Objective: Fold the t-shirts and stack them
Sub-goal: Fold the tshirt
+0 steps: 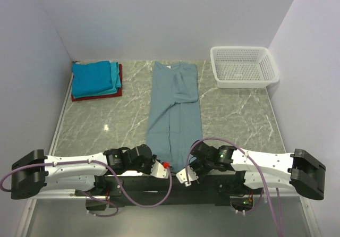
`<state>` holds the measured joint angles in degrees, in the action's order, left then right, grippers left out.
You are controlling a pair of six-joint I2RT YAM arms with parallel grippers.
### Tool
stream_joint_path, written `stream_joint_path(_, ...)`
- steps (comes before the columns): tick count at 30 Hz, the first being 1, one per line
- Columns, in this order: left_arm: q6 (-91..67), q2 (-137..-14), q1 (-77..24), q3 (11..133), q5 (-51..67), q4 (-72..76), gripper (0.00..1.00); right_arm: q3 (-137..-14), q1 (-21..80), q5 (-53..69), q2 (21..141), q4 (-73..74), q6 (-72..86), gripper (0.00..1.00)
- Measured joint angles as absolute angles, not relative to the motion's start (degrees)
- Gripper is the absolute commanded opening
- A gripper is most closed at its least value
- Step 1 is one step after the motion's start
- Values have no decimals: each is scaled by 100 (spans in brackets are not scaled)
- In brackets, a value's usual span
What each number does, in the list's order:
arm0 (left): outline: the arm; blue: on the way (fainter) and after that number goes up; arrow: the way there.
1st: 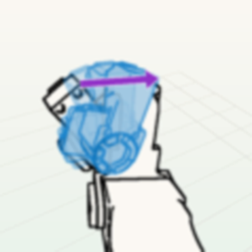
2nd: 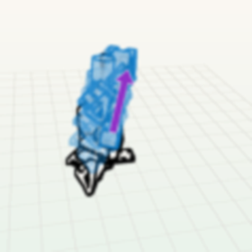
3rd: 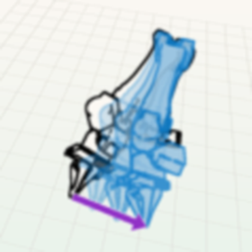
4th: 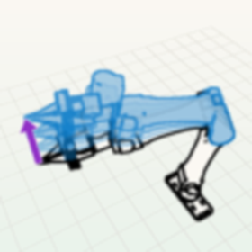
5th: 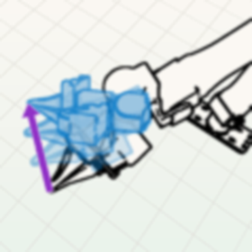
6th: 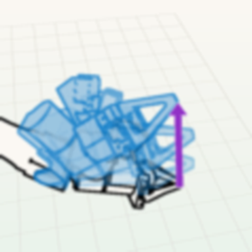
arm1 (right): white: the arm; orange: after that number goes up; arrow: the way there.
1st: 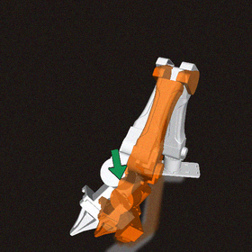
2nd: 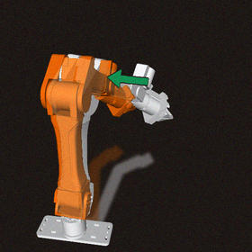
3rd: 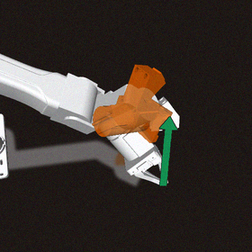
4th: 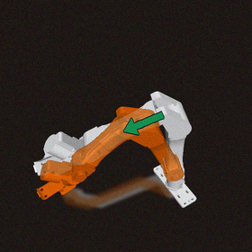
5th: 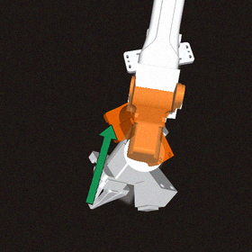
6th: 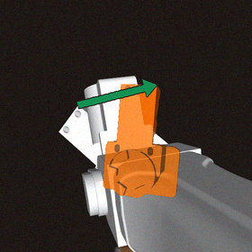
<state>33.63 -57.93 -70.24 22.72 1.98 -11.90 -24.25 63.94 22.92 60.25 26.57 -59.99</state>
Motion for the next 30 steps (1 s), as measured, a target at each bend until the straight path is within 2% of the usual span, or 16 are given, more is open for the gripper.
stream_joint_path(6, 3361, -5883, -7024, 2274, 329, -1188, 0, -2410, 6394, 2167, 5988, 2567, -5876, 40)
stream_joint_path(11, 3361, -5913, -7024, 2274, 366, -1188, 0, -2399, 6372, 1734, 5999, 2436, -5852, 32)
stream_joint_path(21, 3361, -5756, -7024, 2274, 370, -1199, 0, -2491, 6372, 1498, 6208, 2353, -5734, 0)
stream_joint_path(30, 3395, -5686, -7019, 2279, 252, -1186, 0, -2733, 6158, 1785, 5802, 2910, -5465, 0)
